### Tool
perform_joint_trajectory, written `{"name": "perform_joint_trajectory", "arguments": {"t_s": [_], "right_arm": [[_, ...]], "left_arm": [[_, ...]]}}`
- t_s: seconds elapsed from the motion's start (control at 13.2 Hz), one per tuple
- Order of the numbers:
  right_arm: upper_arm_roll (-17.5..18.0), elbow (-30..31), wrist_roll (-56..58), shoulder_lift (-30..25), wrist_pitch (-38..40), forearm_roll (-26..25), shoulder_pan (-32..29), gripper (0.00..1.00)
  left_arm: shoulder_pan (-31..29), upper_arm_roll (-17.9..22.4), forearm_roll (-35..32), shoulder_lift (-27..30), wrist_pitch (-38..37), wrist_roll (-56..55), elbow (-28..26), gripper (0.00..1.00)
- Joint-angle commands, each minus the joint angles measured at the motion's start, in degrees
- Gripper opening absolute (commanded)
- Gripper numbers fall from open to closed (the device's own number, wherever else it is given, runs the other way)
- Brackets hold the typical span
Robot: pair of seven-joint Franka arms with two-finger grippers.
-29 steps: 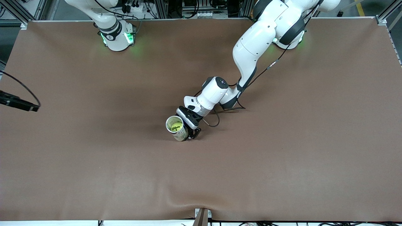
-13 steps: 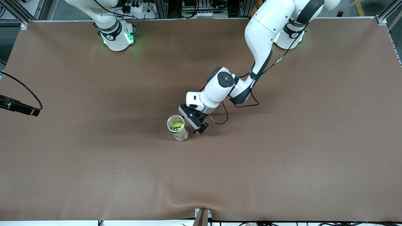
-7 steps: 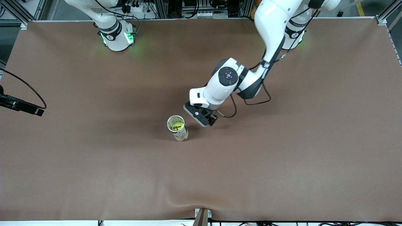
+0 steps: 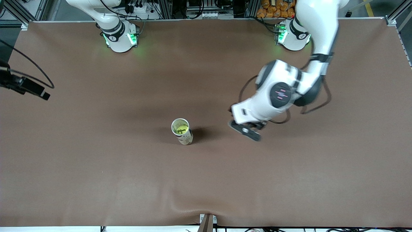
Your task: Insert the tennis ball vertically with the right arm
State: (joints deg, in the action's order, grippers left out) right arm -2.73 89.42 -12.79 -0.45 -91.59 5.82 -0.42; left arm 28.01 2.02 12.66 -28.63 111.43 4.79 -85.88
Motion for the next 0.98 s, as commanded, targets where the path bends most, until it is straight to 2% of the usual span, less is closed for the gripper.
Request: {"name": "perform_joint_trajectory", "arguments": {"t_s": [0.0, 0.15, 0.38, 0.6, 0.76, 0.91], "right_arm": [[-0.2, 4.4, 2.6, -3.8, -1.7, 0.2, 0.1, 1.00], [-0.2, 4.4, 4.1, -3.7, -2.9, 0.2, 0.2, 1.00], [-0.2, 4.2, 5.8, -3.6, -4.8, 0.0, 0.3, 1.00], [-0.1, 3.7, 5.7, -3.9, -4.8, 0.2, 1.3, 1.00], [-0.3, 3.7, 7.2, -3.9, -3.7, 0.2, 1.3, 1.00], [-0.3, 3.5, 8.0, -3.7, -3.6, 0.2, 1.3, 1.00]], "left_arm": [[-3.4, 3.2, -1.1, -0.2, -3.1, -1.2, 2.4, 1.00], [-6.9, 6.0, -2.2, -0.1, -6.9, -0.9, 4.4, 1.00], [-11.1, 6.8, -4.0, 0.1, -12.9, -3.7, 7.4, 1.00], [-14.3, 8.3, -4.2, 5.2, -16.8, -7.5, 7.5, 1.00], [-14.9, 10.8, -4.1, 7.5, -20.7, -7.6, 7.6, 1.00], [-16.3, 10.4, -4.7, 11.6, -22.0, -8.6, 7.4, 1.00]]}}
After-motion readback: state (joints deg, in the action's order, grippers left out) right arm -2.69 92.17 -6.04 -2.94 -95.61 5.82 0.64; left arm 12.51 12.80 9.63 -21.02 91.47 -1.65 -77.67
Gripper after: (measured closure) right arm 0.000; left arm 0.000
